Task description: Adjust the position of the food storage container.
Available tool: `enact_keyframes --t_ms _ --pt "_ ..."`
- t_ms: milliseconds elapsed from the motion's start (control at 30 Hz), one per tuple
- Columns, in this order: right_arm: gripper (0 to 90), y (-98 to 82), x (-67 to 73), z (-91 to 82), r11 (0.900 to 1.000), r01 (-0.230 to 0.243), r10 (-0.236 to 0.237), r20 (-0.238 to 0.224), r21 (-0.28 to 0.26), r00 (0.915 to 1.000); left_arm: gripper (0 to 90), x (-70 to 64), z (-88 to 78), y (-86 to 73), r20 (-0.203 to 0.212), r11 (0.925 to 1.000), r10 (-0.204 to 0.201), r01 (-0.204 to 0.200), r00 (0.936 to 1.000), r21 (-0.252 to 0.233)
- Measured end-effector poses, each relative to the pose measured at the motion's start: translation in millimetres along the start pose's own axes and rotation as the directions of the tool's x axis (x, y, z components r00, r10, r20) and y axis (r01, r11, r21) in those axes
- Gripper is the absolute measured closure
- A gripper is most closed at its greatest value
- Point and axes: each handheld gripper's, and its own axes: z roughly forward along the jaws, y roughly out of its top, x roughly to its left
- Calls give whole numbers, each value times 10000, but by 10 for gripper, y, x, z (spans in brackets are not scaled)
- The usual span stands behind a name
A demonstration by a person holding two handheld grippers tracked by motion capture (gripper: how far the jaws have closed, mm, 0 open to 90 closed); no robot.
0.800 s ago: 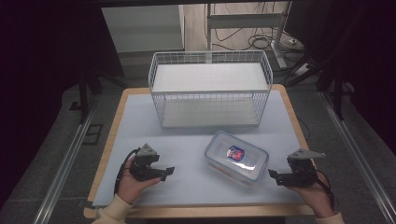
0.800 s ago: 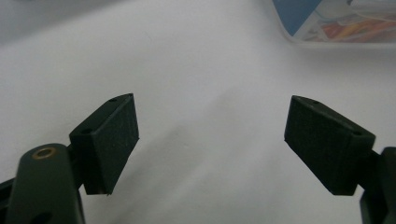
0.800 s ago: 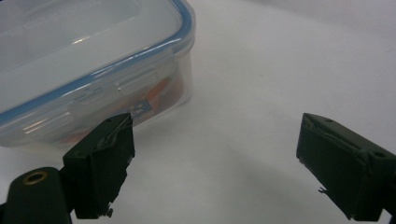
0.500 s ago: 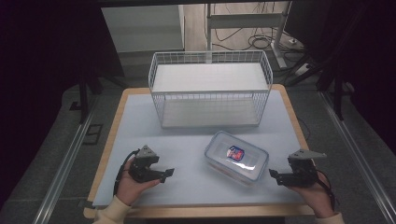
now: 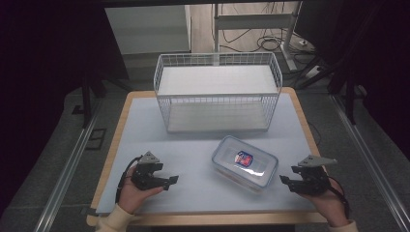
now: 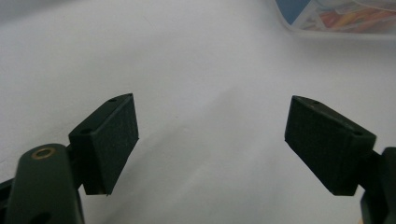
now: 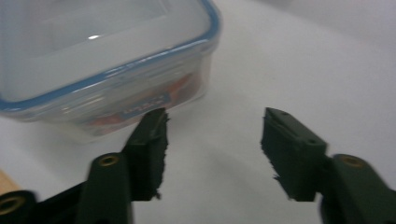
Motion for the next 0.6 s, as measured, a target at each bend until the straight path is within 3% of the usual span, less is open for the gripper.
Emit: enact_keyframes --t_ms 33,133,233,400,433,500,567,600 --pt "496 46 53 -73 9987 502 -502 166 -28 9986 173 3 -5 3 12 10000 -19 19 10000 35" --pt "623 112 128 -182 9947 1009 -1007 140 -212 9948 174 11 -26 11 5 10000 -54 54 10000 -20" --pt "769 165 174 -272 9925 1164 -1184 -576 -367 9913 175 16 -28 10 -2 10000 -80 80 10000 -18" --pt "862 223 245 -327 9901 1301 -1350 -1051 -521 9853 174 8 -7 9 34 10000 -14 14 10000 96" --pt "884 259 323 -327 9896 1258 -1356 -1621 -691 9774 175 5 -5 10 43 9999 -13 13 10000 123" --pt "892 295 426 -314 9871 1392 -1528 -2067 -789 9664 174 4 -6 10 -2 9999 -83 83 10000 97" --pt "893 341 576 -285 9798 1849 -1981 -2430 -761 9496 174 7 -5 9 -17 9999 -98 99 10000 114" --pt "893 341 576 -285 9798 1849 -1981 -2430 -761 9496 174 7 -5 9 -17 9999 -98 99 10000 114"
